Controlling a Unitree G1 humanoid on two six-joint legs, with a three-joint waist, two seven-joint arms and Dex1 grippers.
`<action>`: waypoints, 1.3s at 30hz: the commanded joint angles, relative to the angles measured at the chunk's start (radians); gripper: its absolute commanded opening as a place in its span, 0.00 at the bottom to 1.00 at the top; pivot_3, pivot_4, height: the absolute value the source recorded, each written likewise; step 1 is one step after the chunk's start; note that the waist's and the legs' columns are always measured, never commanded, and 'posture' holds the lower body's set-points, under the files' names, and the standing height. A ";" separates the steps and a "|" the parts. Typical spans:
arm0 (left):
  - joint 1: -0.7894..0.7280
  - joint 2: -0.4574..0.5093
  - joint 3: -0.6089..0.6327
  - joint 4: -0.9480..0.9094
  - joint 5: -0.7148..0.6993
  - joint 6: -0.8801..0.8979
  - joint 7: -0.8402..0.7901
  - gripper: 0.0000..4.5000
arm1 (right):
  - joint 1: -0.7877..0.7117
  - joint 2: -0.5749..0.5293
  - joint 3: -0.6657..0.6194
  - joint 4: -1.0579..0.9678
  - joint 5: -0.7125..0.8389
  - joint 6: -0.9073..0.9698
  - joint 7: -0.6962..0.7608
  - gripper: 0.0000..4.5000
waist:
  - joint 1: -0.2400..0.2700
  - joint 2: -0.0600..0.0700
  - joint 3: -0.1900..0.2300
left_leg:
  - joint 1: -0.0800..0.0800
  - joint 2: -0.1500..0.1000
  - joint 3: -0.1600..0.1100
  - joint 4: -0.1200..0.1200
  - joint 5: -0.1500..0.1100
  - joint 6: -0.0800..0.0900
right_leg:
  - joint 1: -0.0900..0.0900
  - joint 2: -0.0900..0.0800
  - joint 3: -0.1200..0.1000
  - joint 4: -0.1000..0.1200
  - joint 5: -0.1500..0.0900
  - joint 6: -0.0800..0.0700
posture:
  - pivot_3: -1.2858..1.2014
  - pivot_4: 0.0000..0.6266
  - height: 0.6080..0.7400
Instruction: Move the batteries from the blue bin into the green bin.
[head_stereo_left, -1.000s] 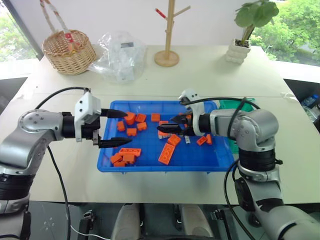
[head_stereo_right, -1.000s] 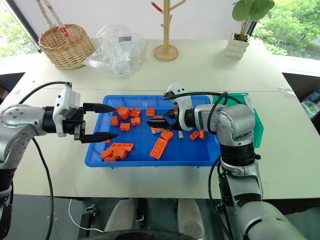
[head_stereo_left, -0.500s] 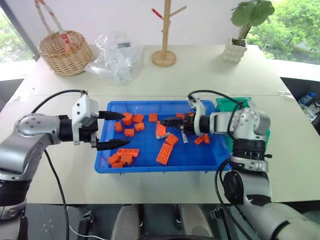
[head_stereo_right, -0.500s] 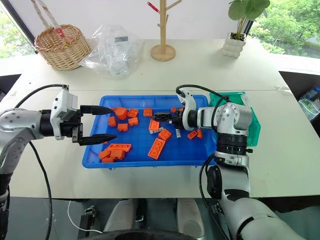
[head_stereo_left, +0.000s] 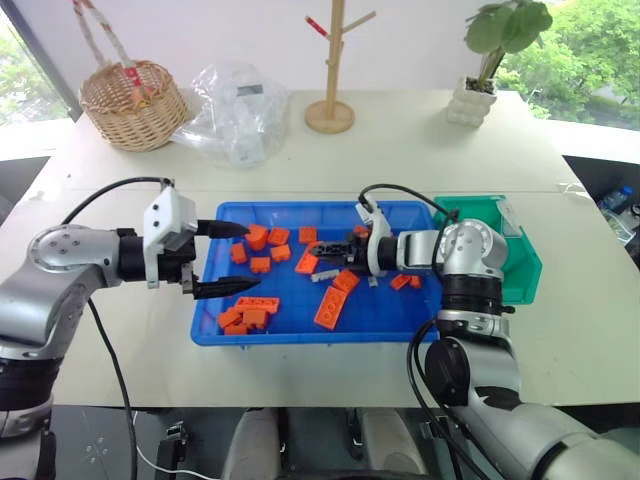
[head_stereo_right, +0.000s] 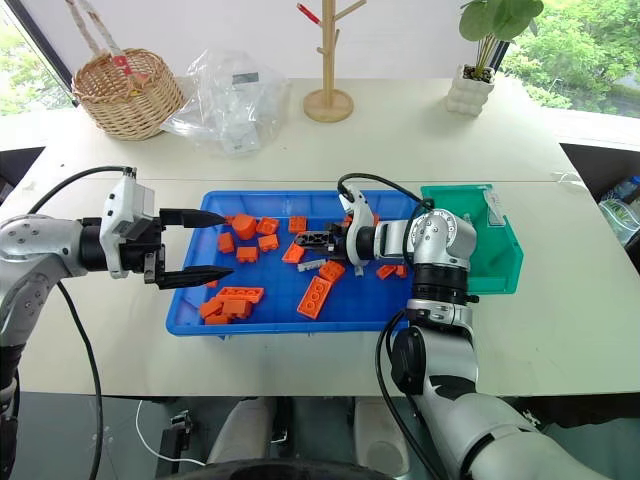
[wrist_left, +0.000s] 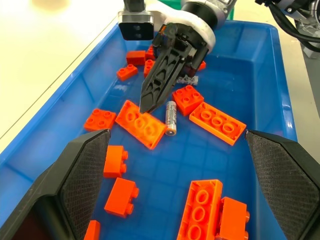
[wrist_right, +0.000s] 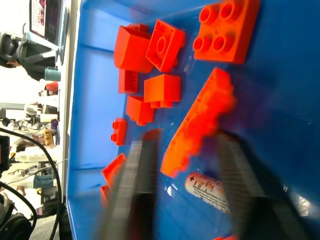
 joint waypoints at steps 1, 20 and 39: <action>-0.028 0.011 0.019 -0.010 -0.005 -0.009 -0.002 1.00 | -0.072 0.034 0.024 -0.023 0.033 -0.036 0.011 0.01 | -0.006 0.000 0.000 | 0.000 0.000 0.000 0.000 0.000 0.000 | 0.000 0.000 0.000 0.000 0.000 0.000 | 0.52 0.24 0.97; -0.043 -0.001 0.006 -0.004 0.002 -0.014 0.001 1.00 | -0.020 -0.646 0.948 -0.423 -0.331 -0.806 0.673 0.01 | -0.022 -0.001 0.000 | -0.001 -0.001 0.000 -0.001 -0.001 0.002 | 0.000 -0.001 0.000 -0.004 -0.001 0.001 | 0.52 0.24 0.97; -0.051 -0.019 -0.008 0.000 0.012 -0.025 0.002 1.00 | 0.045 -0.532 0.936 -0.401 -0.379 -0.755 0.669 0.89 | -0.013 -0.001 0.001 | 0.000 0.000 0.001 0.000 0.000 0.001 | -0.001 -0.001 0.000 0.000 -0.004 -0.004 | 0.52 0.24 0.97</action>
